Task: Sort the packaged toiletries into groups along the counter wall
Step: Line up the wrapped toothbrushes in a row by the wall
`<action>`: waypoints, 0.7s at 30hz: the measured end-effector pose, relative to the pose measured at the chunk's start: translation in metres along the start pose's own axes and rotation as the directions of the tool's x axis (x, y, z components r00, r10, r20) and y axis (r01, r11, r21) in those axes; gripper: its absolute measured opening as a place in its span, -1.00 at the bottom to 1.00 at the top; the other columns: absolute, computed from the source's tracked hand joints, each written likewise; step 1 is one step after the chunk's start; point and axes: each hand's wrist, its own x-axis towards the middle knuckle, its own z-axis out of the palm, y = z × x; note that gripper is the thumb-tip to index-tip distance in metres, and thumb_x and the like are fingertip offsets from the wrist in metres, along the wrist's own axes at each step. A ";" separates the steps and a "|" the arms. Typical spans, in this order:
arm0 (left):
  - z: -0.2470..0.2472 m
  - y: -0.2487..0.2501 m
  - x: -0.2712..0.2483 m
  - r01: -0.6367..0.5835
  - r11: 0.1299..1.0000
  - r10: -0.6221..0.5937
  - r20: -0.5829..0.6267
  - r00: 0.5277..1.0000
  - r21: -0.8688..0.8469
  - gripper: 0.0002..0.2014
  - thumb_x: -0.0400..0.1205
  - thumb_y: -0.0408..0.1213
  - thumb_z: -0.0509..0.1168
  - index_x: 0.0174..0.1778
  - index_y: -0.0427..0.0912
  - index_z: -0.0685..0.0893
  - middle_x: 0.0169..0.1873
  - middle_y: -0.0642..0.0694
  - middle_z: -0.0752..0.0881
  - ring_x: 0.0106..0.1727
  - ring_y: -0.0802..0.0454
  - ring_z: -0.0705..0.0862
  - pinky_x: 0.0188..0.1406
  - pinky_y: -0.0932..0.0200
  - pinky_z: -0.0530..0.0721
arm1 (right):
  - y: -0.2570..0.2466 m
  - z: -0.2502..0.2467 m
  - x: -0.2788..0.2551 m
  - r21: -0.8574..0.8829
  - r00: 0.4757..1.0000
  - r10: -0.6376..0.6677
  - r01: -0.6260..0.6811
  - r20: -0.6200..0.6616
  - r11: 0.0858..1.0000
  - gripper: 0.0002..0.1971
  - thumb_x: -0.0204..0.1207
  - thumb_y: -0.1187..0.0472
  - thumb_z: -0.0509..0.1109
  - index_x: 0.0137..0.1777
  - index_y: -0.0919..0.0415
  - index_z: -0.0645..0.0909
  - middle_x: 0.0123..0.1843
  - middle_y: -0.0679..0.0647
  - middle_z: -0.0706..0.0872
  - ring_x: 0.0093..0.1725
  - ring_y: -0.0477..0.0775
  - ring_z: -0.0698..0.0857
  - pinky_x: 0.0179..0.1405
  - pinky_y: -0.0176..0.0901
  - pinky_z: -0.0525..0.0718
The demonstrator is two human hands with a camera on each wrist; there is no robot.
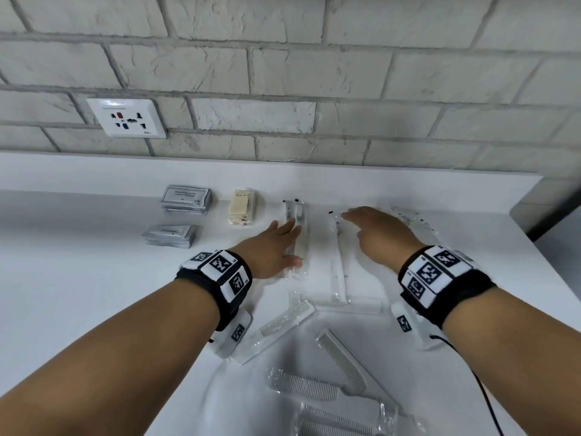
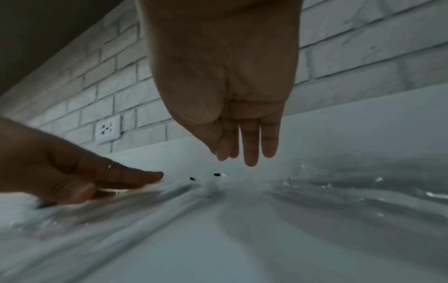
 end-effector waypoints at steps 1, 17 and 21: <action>0.000 0.000 -0.001 -0.013 1.000 0.013 -0.015 1.000 -0.004 -0.30 0.73 0.08 0.07 0.70 -0.02 -0.13 0.68 0.06 -0.21 0.69 -0.08 -0.19 0.65 -0.12 0.00 | 0.003 0.000 -0.001 0.047 0.999 0.050 -0.051 0.012 0.998 -0.48 0.69 0.34 0.10 0.62 0.00 0.29 0.67 -0.01 0.28 0.61 0.03 0.31 0.52 -0.18 0.24; 0.002 0.004 0.007 -0.045 0.996 0.040 0.060 0.997 0.074 -0.31 0.74 0.05 0.06 0.70 -0.13 -0.08 0.69 -0.04 -0.19 0.68 -0.15 -0.24 0.64 -0.21 -0.01 | -0.044 0.024 0.037 -0.045 0.951 0.036 -0.024 0.307 0.999 -0.45 0.70 0.20 0.08 0.66 0.28 0.11 0.71 0.23 0.10 0.64 0.28 0.23 0.57 0.13 0.27; 0.002 0.004 0.008 -0.043 0.997 0.039 0.060 0.997 0.064 -0.29 0.73 0.05 0.08 0.69 -0.15 -0.09 0.69 -0.04 -0.20 0.68 -0.15 -0.25 0.65 -0.21 -0.03 | -0.052 0.026 0.043 0.003 0.952 0.080 -0.084 0.295 0.996 -0.36 0.68 0.29 0.07 0.70 0.23 -0.10 0.67 0.27 0.22 0.52 0.29 0.42 0.34 -0.04 0.45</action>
